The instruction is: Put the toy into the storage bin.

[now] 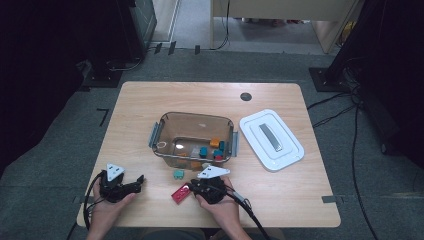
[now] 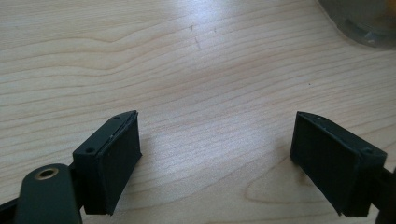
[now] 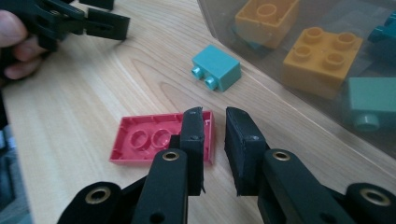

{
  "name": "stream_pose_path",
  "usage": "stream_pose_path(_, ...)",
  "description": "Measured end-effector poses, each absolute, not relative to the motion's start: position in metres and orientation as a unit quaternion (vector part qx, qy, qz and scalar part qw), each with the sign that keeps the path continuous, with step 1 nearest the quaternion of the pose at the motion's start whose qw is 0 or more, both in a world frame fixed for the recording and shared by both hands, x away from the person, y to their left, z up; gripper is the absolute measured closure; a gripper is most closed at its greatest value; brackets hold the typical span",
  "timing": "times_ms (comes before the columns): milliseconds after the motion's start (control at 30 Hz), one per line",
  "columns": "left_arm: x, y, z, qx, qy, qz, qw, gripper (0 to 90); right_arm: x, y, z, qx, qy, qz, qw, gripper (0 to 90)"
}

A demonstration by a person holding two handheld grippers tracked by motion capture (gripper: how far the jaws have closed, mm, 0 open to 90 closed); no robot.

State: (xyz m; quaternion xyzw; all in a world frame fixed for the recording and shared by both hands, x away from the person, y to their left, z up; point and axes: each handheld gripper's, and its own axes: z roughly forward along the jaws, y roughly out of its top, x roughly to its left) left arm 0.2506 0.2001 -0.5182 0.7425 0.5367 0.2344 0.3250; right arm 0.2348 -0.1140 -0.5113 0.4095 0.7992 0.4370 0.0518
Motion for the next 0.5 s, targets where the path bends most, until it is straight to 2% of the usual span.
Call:
stream_pose_path(267, 0.251, 0.2, -0.518, 0.742, 0.537, 0.235, 0.325, 16.0, 0.234, -0.111, -0.516, 0.404, 0.807, 0.429, 0.046, 89.7)
stream_pose_path(500, 0.251, 0.2, -0.518, 0.742, 0.537, 0.235, 0.325, 16.0, 0.232, -0.137, -0.514, 0.414, 0.801, 0.428, 0.059, 90.0)
